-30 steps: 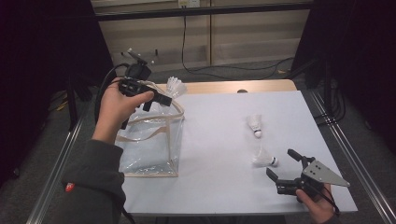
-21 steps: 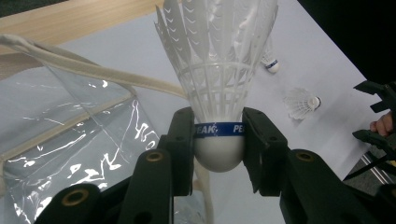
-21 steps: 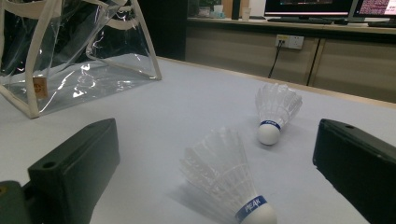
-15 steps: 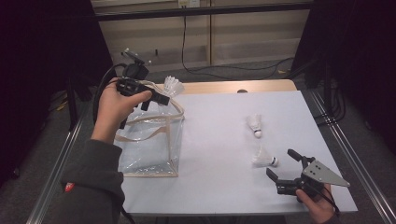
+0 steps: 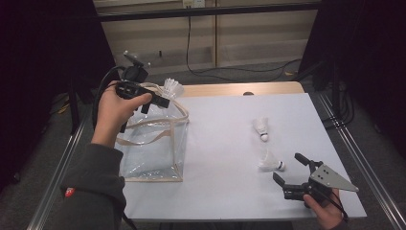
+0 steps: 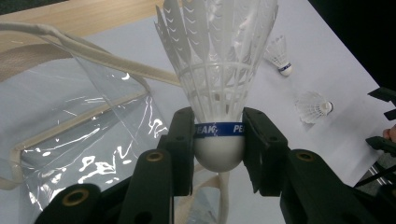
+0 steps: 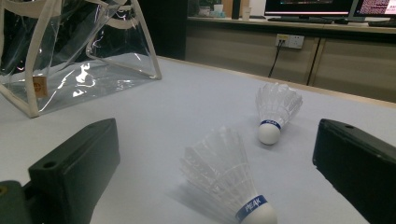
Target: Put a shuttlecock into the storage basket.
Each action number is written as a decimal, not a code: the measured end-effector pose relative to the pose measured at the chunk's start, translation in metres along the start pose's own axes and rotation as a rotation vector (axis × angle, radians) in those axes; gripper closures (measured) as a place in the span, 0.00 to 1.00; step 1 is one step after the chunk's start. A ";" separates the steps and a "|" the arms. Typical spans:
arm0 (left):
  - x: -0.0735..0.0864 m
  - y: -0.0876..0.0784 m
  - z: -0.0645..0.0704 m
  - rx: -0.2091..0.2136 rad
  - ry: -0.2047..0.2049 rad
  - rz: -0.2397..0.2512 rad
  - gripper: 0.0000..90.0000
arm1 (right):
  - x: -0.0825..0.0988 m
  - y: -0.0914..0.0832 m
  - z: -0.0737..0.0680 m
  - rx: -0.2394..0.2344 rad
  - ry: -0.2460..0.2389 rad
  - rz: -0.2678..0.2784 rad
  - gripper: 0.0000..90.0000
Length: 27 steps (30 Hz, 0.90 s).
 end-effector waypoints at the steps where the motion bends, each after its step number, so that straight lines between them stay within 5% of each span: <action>1: 0.000 0.000 0.000 -0.001 -0.001 0.003 0.73 | 0.000 0.000 0.000 -0.001 -0.003 -0.002 0.01; 27: 0.000 0.000 -0.014 -0.032 -0.025 0.008 0.73 | 0.000 -0.001 0.000 -0.005 -0.002 -0.003 0.01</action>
Point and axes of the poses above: each handheld gripper's, and its own axes: y roughly forward along the jaws, x roughly out of its underside, z roughly to its right, the point moved 9 cm from there along y, roughly forward along the jaws, and after that the axes turned 8 degrees about z, right-handed, at the moved point
